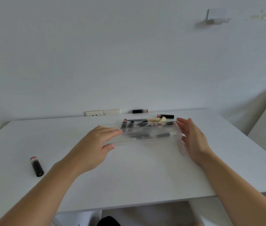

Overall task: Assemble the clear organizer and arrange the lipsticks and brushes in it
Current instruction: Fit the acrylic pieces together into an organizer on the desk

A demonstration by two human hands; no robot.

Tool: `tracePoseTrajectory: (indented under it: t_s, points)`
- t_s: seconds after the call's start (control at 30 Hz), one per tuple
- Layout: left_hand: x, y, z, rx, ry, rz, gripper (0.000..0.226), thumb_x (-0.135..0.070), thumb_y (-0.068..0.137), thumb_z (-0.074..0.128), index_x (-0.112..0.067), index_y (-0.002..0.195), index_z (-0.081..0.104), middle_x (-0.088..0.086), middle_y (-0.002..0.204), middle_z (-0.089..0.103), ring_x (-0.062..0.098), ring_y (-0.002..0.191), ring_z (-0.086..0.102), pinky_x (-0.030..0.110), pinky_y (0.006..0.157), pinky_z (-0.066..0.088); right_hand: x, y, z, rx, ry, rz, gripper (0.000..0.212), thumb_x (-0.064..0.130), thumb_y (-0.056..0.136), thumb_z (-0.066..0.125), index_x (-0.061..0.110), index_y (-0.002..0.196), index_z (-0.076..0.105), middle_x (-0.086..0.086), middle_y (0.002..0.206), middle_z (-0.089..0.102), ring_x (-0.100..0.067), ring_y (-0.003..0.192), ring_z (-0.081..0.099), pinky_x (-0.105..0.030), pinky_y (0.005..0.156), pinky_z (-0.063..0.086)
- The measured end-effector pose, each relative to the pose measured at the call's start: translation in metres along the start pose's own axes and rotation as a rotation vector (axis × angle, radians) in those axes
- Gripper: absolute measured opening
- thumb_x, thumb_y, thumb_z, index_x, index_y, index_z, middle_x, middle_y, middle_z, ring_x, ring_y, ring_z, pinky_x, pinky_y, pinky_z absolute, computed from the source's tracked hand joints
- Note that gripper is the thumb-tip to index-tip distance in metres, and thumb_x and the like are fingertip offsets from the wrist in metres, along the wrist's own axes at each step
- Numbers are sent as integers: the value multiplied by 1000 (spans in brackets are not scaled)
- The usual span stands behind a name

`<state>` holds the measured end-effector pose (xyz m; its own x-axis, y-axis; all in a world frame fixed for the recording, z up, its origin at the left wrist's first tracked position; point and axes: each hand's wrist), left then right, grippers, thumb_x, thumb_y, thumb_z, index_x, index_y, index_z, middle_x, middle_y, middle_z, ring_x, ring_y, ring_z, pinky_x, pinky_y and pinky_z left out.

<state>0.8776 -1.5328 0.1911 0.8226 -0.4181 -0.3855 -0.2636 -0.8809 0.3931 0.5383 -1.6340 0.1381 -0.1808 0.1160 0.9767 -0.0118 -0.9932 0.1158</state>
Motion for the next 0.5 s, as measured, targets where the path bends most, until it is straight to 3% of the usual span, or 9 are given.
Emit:
tracePoseTrajectory:
  t_s: [0.07, 0.23, 0.5]
  points:
    - [1, 1, 9, 31, 22, 45, 51, -12, 98, 67, -28, 146, 55, -25, 133, 52, -12, 121, 37, -1, 103, 16, 0, 0, 0, 17, -1, 3, 48, 66, 89, 44, 34, 108, 76, 6, 122, 72, -12, 114, 67, -37, 87, 49]
    - [5, -2, 24, 23, 29, 72, 50, -9, 96, 69, -21, 144, 59, -24, 131, 52, -4, 119, 37, 19, 108, 28, 1, -1, 2, 27, -105, -13, 53, 65, 88, 45, 31, 116, 73, 5, 122, 72, -13, 115, 66, -41, 92, 50]
    - [0, -2, 31, 30, 70, 121, 49, -8, 95, 70, -17, 142, 60, -25, 131, 48, 7, 117, 38, 31, 107, 30, 4, -7, 5, 12, -225, -68, 35, 58, 92, 47, 43, 112, 71, 18, 114, 72, 5, 103, 66, -19, 77, 51]
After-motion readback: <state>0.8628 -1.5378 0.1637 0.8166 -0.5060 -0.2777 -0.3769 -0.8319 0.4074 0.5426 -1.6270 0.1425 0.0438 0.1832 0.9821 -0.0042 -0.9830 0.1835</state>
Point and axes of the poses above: each hand's wrist, its own y-axis towards the middle knuckle, its own z-axis out of the palm, x = y × z
